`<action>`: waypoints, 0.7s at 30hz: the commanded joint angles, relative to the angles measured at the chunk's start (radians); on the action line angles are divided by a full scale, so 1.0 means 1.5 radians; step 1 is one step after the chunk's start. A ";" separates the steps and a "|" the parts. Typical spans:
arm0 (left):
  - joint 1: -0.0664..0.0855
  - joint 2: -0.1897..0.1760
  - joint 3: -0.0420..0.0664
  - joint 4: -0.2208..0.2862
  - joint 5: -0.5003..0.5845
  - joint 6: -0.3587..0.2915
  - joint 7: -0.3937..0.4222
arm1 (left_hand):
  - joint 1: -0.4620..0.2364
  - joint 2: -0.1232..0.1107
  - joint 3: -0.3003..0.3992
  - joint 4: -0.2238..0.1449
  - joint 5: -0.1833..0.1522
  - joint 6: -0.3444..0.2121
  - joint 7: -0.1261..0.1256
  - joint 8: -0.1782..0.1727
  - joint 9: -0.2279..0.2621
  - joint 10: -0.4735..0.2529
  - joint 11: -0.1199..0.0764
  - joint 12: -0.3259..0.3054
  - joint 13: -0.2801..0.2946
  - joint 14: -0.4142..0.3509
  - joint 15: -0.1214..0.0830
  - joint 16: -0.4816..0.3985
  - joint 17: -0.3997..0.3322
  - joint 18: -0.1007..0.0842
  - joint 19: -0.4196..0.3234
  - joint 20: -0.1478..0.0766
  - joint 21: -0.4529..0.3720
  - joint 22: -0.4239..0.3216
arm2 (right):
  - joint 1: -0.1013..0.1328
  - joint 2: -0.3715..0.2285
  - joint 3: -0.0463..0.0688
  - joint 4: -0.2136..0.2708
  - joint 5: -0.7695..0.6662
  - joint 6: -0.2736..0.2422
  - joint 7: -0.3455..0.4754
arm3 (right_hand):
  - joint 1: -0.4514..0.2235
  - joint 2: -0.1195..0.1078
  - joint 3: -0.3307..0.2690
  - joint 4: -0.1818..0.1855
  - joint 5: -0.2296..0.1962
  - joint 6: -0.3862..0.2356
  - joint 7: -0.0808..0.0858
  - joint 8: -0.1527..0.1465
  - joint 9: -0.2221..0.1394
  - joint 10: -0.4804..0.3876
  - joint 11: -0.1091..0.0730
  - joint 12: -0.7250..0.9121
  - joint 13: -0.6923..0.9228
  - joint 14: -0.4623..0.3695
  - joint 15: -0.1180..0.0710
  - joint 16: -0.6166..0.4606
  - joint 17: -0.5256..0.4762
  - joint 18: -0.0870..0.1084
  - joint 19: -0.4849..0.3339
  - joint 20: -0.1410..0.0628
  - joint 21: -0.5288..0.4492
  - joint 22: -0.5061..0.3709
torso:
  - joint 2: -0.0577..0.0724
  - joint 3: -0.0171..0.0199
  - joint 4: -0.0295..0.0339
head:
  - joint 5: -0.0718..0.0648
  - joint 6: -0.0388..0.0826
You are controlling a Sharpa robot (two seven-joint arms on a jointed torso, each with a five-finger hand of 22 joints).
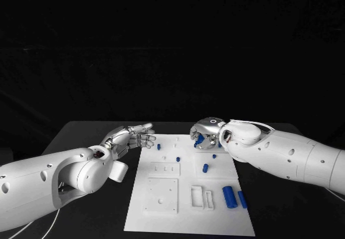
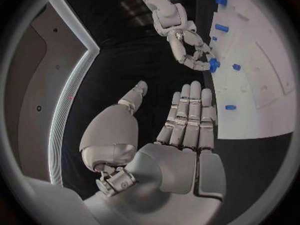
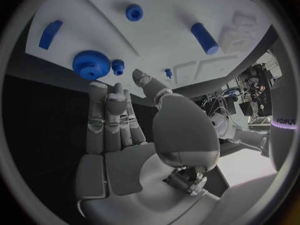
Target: Assemble the parts on the task board
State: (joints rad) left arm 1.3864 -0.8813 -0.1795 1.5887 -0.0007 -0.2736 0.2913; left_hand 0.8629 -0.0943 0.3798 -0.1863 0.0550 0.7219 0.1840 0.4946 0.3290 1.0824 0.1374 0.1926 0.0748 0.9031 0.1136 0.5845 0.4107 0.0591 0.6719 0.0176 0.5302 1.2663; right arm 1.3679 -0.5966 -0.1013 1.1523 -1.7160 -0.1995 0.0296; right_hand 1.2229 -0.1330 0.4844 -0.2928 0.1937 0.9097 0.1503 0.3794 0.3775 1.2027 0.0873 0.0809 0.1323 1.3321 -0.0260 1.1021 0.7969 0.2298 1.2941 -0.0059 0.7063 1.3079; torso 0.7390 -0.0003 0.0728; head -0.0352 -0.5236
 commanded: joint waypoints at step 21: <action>0.002 0.000 0.001 -0.005 0.004 0.021 -0.007 | 0.005 0.007 0.000 -0.008 0.003 0.005 -0.001 -0.003 0.001 0.005 0.002 -0.005 -0.001 -0.002 -0.003 -0.004 0.001 0.007 0.002 -0.005 -0.003 -0.001 | 0.000 0.006 0.000 -0.010 -0.059 0.011 -0.027 | 0.003 -0.010 0.022 0.000 -0.008 0.010 -0.001 -0.006 0.002 0.002 0.004 -0.008 0.002 -0.010 0.004 0.009 -0.008 0.021 0.010 -0.009 0.010 0.015 | 0.020 -0.0009 -0.0007 | 0.002 0.010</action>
State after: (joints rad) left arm 1.3865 -0.8825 -0.1797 1.5822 0.0005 -0.2632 0.2816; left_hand 0.8672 -0.0906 0.3794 -0.1914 0.0550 0.7219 0.1840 0.4947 0.3288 1.0861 0.1411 0.1888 0.0749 0.9031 0.1136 0.5845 0.4106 0.0535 0.6742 0.0155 0.5302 1.2660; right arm 1.3679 -0.5865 -0.1021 1.1357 -1.7694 -0.1981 0.0018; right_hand 1.2268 -0.1370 0.5132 -0.2942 0.1849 0.9177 0.1452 0.3755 0.3790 1.2026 0.0873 0.0755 0.1336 1.3302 -0.0280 1.1112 0.7858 0.2242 1.2986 -0.0073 0.7162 1.3077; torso 0.7658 -0.0022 0.0744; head -0.0364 -0.5082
